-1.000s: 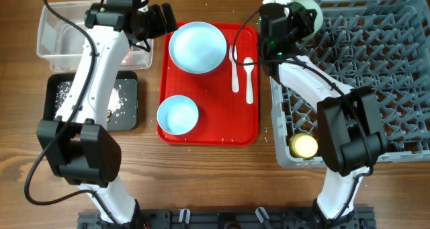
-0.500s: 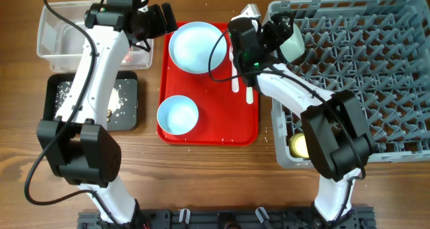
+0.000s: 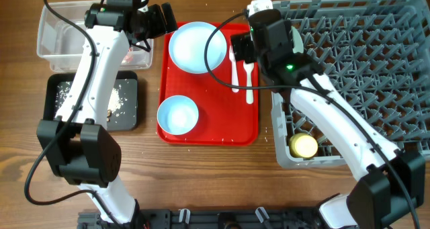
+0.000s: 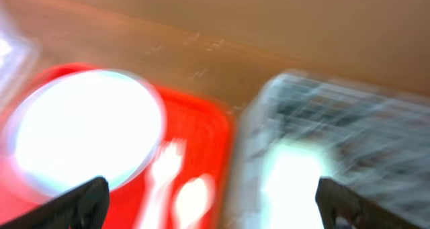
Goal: Sort waste into correct bins and load items into the dishwasher rack
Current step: 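Carry the green bowl into the rack's top row and release it, then grasp the light blue bowl on the red tray with the right gripper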
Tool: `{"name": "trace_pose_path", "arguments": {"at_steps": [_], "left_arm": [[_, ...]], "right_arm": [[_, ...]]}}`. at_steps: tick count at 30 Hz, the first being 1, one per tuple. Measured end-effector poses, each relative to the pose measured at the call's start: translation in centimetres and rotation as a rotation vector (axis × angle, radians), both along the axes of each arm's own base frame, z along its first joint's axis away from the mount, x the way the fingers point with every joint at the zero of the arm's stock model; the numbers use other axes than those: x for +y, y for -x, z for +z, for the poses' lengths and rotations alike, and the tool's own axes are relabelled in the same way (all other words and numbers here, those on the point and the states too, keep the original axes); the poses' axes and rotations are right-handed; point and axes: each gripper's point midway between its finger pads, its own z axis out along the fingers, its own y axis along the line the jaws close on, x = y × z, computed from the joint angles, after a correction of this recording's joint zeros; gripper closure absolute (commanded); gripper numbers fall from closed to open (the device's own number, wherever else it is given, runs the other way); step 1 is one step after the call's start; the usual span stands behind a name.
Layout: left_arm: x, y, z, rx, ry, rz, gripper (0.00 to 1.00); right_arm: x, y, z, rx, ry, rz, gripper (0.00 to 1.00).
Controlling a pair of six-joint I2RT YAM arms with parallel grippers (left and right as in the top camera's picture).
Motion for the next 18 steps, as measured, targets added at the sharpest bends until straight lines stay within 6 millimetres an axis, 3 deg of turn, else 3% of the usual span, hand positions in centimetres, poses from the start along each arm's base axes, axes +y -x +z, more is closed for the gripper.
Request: {"name": "trace_pose_path", "arguments": {"at_steps": [2, 4, 8, 11, 14, 18], "left_arm": [[0.0, 0.0, 0.0, 0.0, 0.0, 0.0, 0.0], [0.0, 0.0, 0.0, 0.0, 0.0, 0.0, 0.0], [0.0, 0.0, 0.0, 0.0, 0.0, 0.0, 0.0], [0.0, 0.0, 0.0, 0.0, 0.0, 0.0, 0.0], [0.0, 0.0, 0.0, 0.0, 0.0, 0.0, 0.0], [0.0, 0.0, 0.0, 0.0, 0.0, 0.0, 0.0]], "right_arm": [[2.6, 1.6, -1.6, 0.129, -0.221, 0.006, 0.0], [5.3, 3.8, -4.7, 0.29, -0.405, -0.025, 0.07], [10.4, 8.0, -11.6, 0.524, -0.472, -0.008, 0.23], [13.8, 11.5, -15.7, 0.691, -0.483, 0.019, 0.33], [14.5, 12.9, -18.0, 0.785, -0.488, 0.01, 0.45], [14.2, 12.9, -18.7, 0.821, -0.502, -0.015, 0.79]]}}
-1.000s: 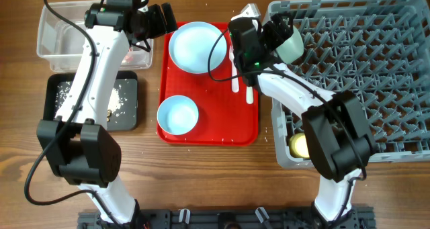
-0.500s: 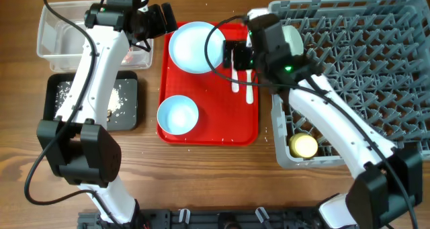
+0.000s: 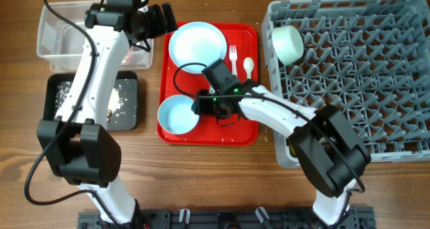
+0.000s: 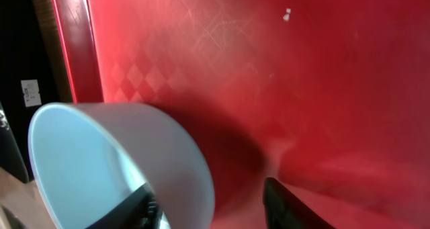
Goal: Sort waste into correct bins and load items into the dishwasher rack
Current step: 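Grasp the light blue bowl on the red tray with the right gripper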
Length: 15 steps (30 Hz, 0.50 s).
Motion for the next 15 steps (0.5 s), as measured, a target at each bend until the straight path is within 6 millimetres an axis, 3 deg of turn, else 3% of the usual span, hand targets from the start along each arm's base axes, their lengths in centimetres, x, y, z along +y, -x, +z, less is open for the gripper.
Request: {"name": "trace_pose_path", "arguments": {"at_steps": [1, 2, 7, 9, 12, 15], "left_arm": [[0.0, 0.0, 0.0, 0.0, 0.0, 0.0, 0.0], [0.0, 0.0, 0.0, 0.0, 0.0, -0.001, 0.0], [0.0, 0.0, 0.0, 0.0, 0.0, 0.0, 0.0], [0.0, 0.0, 0.0, 0.0, 0.0, 0.0, 0.0], [0.0, 0.0, 0.0, 0.0, 0.0, 0.0, 0.0], [0.0, 0.0, 0.0, 0.0, 0.0, 0.0, 0.0]], "right_arm": [[0.0, 0.1, 0.0, 0.009, -0.003, -0.005, 0.93], [0.1, 0.1, 0.1, 0.012, -0.005, -0.007, 0.96], [-0.8, 0.3, 0.2, 0.038, 0.043, -0.011, 0.96], [-2.2, -0.3, 1.2, 0.022, 0.093, -0.015, 0.96], [-6.0, -1.4, 5.2, -0.065, 0.178, -0.058, 0.96], [-12.1, -2.8, 13.5, -0.288, 0.273, -0.187, 0.96]]}}
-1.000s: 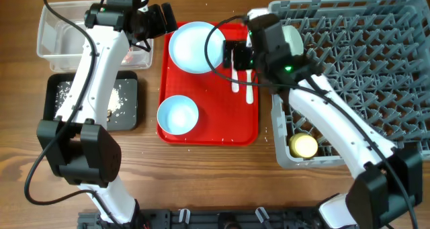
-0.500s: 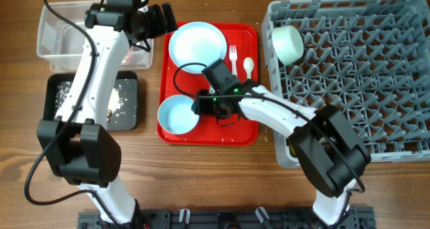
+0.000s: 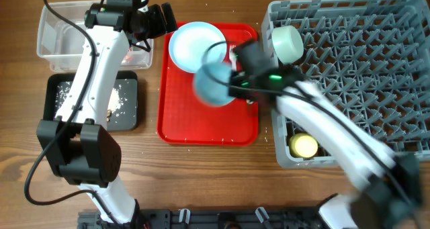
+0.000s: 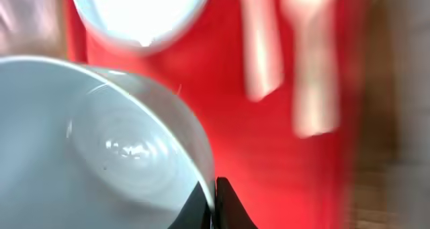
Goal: Sort waste into correct bins and load items into the dishwasher rack
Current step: 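Grasp the light blue bowl on the red tray with the right gripper, then place the light blue bowl in the rack beside the green bowl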
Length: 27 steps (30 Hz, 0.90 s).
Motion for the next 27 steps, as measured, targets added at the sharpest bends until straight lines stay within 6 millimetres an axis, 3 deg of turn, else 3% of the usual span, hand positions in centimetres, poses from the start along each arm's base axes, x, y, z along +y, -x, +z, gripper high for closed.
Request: {"name": "trace_pose_path", "arguments": {"at_steps": [1, 3, 5, 7, 10, 11, 14, 16, 23, 27], "left_arm": [[0.0, 0.0, 0.0, 0.0, 0.0, 0.0, 0.0], [0.0, 0.0, 0.0, -0.001, 0.0, 0.0, 0.0], [0.0, 0.0, 0.0, 0.0, 0.0, 0.0, 0.0], [0.0, 0.0, 0.0, 0.0, 0.0, 0.0, 0.0], [0.0, 0.0, 0.0, 0.0, 0.0, 0.0, 0.0], [0.0, 0.0, 0.0, 0.0, 0.0, 0.0, 0.0], [0.0, 0.0, 0.0, 0.0, 0.0, 0.0, 0.0], [0.0, 0.0, 0.0, 0.0, 0.0, 0.0, 0.0], [0.0, 0.0, 0.0, 0.0, 0.0, 0.0, 0.0], [0.0, 0.0, 0.0, 0.0, 0.0, 0.0, 0.0]], "right_arm": [[-2.8, 0.2, 3.8, -0.11, 0.055, -0.06, 0.96], [-6.7, 1.3, 8.6, -0.25, 0.136, -0.148, 0.96], [-10.6, 2.9, 11.5, -0.332, 0.249, -0.234, 0.96], [-14.7, 4.5, 12.5, -0.354, 0.428, -0.316, 0.96], [-17.4, 4.6, 12.1, -0.344, 0.646, -0.363, 0.96], [-18.2, 3.8, 10.9, -0.308, 0.809, -0.346, 0.96], [-18.6, 2.3, 9.7, -0.257, 1.045, -0.265, 0.96], [-18.4, 0.8, 7.4, -0.178, 1.238, -0.156, 0.96], [-18.7, -1.3, 4.0, -0.07, 1.444, -0.054, 0.96], [-20.0, -2.1, 3.9, -0.061, 1.451, -0.097, 0.96]]}}
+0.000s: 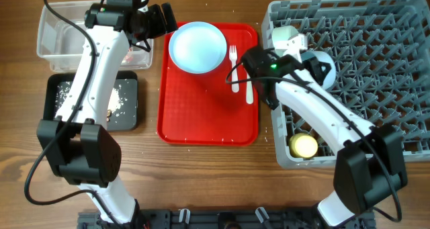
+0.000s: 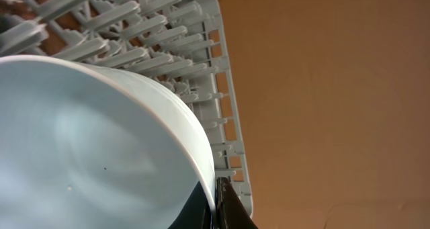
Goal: Sort waste into correct bins and load items into the dishwasher rack
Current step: 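Place the light blue bowl in the rack beside the green bowl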
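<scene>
My right gripper [image 2: 216, 203] is shut on the rim of the small light-blue bowl [image 2: 87, 142], one finger inside and one outside. In the overhead view the right gripper [image 1: 314, 66] holds the bowl [image 1: 324, 57] over the left part of the grey dishwasher rack [image 1: 376, 27], next to a white cup [image 1: 285, 35]. A larger light-blue bowl [image 1: 197, 48], a white fork [image 1: 233, 68] and a white spoon [image 1: 249, 88] lie on the red tray [image 1: 201, 115]. My left gripper [image 1: 160, 19] hovers by the clear bin [image 1: 60, 27].
A black bin [image 1: 131, 101] with white crumbs sits left of the tray, in front of the clear bin. A yellow round object [image 1: 304, 146] rests in the rack's front left corner. The rack's pegs [image 2: 148, 48] stand close behind the held bowl.
My right gripper has carried the small bowl from above the red tray to over the left part of the rack. The left arm has not moved.
First my right gripper was open above the tray's far right corner, with the small bowl at the tray's front left. Then its fingers were at that bowl's rim. Then it held the bowl above the tray, and now over the rack.
</scene>
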Tool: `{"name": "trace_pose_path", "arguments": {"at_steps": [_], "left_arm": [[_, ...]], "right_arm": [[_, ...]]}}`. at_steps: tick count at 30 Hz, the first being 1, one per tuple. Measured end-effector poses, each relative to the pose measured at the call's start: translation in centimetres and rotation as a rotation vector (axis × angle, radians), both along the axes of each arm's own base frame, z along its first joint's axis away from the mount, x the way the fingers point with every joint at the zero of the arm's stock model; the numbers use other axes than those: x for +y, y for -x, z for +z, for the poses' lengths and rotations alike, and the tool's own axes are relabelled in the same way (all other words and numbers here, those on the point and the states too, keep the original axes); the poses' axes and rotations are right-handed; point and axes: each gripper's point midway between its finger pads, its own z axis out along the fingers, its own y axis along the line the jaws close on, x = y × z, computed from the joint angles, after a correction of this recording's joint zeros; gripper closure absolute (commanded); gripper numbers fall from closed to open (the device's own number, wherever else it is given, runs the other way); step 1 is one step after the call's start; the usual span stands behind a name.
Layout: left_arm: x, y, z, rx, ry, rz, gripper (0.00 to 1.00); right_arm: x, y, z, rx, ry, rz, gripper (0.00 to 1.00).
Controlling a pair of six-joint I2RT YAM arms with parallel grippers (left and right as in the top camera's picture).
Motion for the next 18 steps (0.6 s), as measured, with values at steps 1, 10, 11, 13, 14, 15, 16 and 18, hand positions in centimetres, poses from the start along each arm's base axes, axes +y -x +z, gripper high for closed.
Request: {"name": "trace_pose_path", "arguments": {"at_steps": [1, 10, 11, 13, 14, 15, 16, 18], "left_arm": [[0.0, 0.0, 0.0, 0.0, 0.0, 0.0, 0.0], [0.0, 0.0, 0.0, 0.0, 0.0, 0.0, 0.0], [0.0, 0.0, 0.0, 0.0, 0.0, 0.0, 0.0], [0.0, 0.0, 0.0, 0.0, 0.0, 0.0, 0.0], [0.0, 0.0, 0.0, 0.0, 0.0, 0.0, 0.0], [0.0, 0.0, 0.0, 0.0, 0.0, 0.0, 0.0], [0.0, 0.0, 0.0, 0.0, 0.0, 0.0, 0.0], [0.0, 0.0, 0.0, 0.0, 0.0, 0.0, 0.0]], "right_arm": [[-0.2, -0.3, 0.0, -0.001, 0.001, -0.002, 0.96], [0.9, -2.1, -1.3, 0.089, -0.053, 0.074, 0.96], [0.9, -2.1, -1.4, 0.096, -0.053, 0.077, 0.96], [1.0, -2.1, -1.5, 0.104, -0.053, 0.08, 0.96], [1.0, -2.1, -1.4, 0.104, -0.053, 0.081, 0.96], [0.9, -2.1, -1.4, 0.103, -0.049, 0.08, 0.96], [0.9, -2.0, -1.3, 0.102, -0.041, 0.078, 0.96], [0.4, -1.9, -0.5, 0.096, 0.012, 0.067, 0.96]]}}
